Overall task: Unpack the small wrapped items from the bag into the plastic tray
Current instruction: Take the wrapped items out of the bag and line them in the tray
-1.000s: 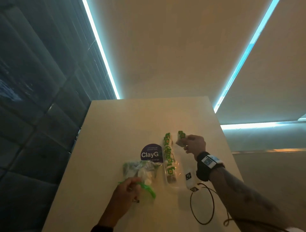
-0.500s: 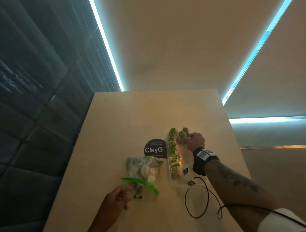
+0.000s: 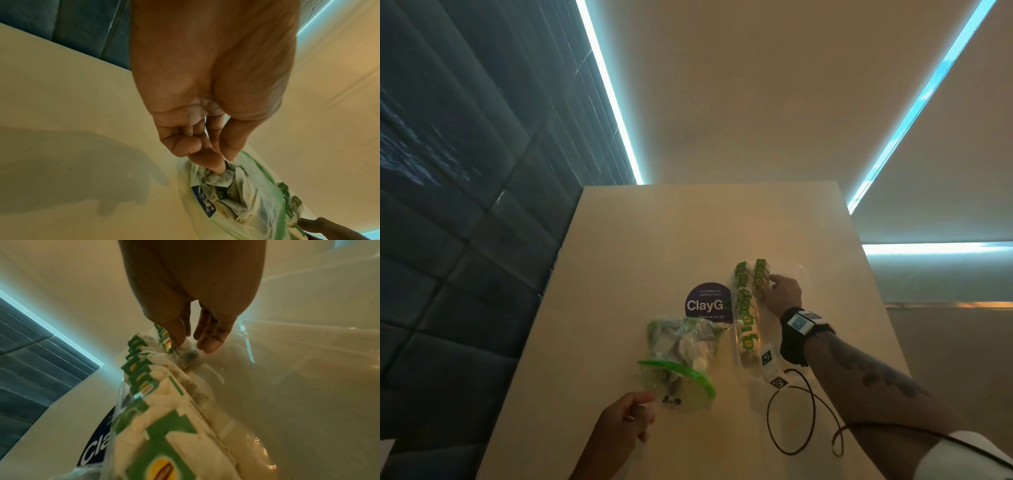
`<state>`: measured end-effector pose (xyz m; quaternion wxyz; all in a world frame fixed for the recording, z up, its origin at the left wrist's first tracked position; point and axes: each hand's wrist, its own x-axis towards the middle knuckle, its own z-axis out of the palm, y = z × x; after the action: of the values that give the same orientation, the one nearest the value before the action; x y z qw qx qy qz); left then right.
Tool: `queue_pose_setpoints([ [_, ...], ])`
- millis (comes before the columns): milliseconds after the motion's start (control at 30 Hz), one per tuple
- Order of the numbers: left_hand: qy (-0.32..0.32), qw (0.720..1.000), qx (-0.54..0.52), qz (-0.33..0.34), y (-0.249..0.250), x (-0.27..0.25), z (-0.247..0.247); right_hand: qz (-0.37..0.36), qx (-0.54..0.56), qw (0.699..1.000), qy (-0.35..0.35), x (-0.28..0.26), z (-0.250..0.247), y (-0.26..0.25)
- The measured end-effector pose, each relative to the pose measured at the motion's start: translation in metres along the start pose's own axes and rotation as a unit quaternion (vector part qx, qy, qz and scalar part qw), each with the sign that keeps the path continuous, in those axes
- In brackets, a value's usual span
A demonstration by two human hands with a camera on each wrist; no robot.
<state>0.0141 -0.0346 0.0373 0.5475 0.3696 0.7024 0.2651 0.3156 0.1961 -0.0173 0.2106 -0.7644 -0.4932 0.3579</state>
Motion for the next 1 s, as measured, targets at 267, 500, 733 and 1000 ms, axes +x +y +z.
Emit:
queue_pose_setpoints([
  [267, 0.005, 1.0, 0.006, -0.01, -0.004, -0.007, -0.005, 0.028, -0.03, 0.999, -0.018, 0.012, 0.01, 0.016],
  [500, 0.009, 1.0, -0.005, -0.027, -0.004, -0.017, -0.009, 0.032, -0.033, 0.999, 0.015, 0.021, 0.013, 0.023],
  [733, 0.024, 1.0, 0.0, -0.013, -0.009, -0.017, -0.008, 0.042, -0.017, 0.999, 0.007, 0.02, 0.011, 0.024],
  [1000, 0.045, 0.997, 0.062, 0.019, -0.002, -0.008, 0.002, 0.02, 0.038, 0.998, 0.052, -0.007, -0.011, 0.002],
])
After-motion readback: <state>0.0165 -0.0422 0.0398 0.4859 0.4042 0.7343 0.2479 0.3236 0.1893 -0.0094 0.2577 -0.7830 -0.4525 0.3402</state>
